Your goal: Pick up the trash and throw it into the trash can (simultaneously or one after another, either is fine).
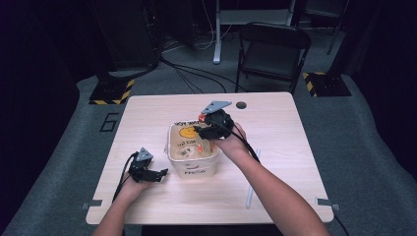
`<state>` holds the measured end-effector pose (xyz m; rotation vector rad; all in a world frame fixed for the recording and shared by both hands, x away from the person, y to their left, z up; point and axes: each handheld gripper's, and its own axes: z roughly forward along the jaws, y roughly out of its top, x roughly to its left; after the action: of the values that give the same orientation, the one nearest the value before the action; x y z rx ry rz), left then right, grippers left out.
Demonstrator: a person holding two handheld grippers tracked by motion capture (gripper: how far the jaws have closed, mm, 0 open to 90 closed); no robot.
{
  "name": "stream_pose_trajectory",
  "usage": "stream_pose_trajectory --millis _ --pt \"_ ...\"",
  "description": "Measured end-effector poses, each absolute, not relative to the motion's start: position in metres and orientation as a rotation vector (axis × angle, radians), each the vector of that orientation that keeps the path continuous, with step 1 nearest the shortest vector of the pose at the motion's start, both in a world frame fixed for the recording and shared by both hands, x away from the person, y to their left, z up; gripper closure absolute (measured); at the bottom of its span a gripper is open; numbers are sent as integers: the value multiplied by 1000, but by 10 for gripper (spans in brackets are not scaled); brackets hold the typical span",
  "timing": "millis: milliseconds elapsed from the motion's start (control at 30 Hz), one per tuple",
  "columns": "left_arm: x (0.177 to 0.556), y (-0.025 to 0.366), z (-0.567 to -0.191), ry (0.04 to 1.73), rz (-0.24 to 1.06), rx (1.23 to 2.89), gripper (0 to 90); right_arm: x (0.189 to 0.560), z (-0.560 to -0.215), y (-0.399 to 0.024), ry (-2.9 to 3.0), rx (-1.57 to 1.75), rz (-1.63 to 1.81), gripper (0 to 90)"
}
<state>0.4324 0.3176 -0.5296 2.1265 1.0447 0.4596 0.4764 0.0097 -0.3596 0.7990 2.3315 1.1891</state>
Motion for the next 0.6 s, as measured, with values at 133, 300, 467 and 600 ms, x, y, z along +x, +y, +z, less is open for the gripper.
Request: stream_pose_trajectory --millis 133,300,467,600 --pt "432 318 -530 1045 460 2126 80 474 -359 7 2332 810 1188 402" --pt "432 318 -530 1045 460 2126 80 470 -355 1 2313 808 1211 403" --pt "432 318 -530 1045 460 2126 80 464 -351 -7 2303 802 1224 407" --pt "432 318 -529 1044 457 2129 80 459 -350 -15 2298 791 1232 409"
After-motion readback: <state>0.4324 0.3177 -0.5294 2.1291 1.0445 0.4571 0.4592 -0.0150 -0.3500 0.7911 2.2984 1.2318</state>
